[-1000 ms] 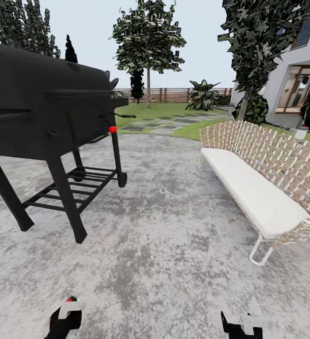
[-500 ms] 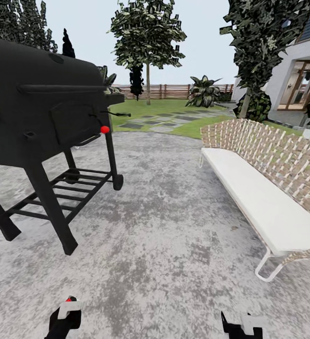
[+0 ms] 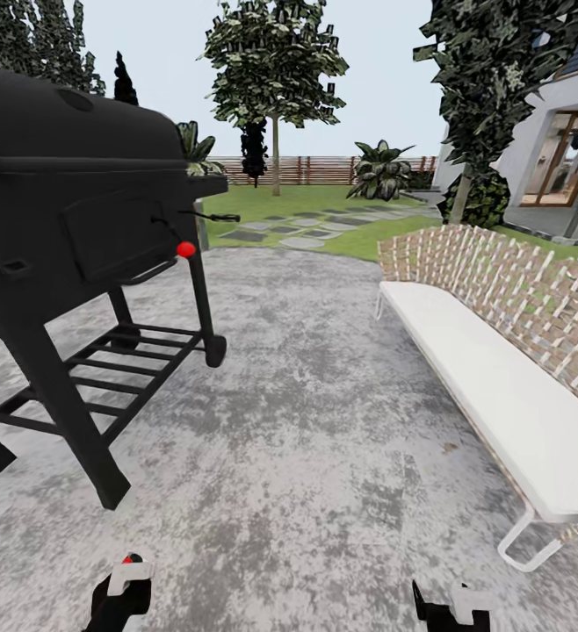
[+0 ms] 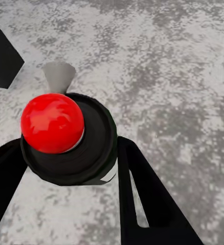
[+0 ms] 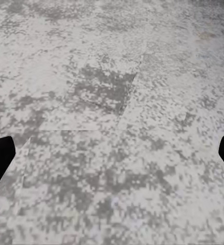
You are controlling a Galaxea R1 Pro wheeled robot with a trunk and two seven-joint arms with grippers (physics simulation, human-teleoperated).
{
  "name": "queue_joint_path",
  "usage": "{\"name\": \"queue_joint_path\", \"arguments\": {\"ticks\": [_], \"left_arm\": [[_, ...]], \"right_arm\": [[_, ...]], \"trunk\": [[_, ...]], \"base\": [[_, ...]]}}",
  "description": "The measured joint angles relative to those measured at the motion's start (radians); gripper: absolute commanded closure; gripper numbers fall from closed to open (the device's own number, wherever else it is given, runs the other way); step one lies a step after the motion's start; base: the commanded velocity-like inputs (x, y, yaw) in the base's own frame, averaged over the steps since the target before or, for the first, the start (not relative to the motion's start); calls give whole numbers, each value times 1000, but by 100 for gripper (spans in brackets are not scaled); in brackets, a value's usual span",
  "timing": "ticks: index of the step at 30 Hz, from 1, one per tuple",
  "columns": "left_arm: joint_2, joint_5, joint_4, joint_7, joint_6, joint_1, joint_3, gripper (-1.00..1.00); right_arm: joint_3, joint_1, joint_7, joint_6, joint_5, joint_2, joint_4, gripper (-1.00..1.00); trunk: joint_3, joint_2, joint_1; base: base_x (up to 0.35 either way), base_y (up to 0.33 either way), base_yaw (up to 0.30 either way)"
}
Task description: In the garden, pick up the pesticide atomizer on the floor and spray pesticide onto both trees until each tree trunk is fully covered.
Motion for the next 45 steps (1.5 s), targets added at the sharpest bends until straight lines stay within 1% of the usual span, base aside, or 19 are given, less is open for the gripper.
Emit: {"name": "queue_joint_path", "arguments": {"ticks": [11, 33, 45], "left_arm": [[0, 0, 0, 0, 0, 0, 0, 100], [1, 0, 0, 0, 0, 0, 0, 100], [2, 0, 0, 0, 0, 0, 0, 100]], "right_arm": [[0, 0, 0, 0, 0, 0, -1, -100], [0, 0, 0, 1, 0, -1, 0, -100], [0, 0, 0, 1, 0, 0, 1, -100]], "trunk": [[0, 0, 0], [0, 0, 0], [0, 0, 0]], "base": [[337, 0, -167], [337, -66, -6], [337, -8, 0]]}}
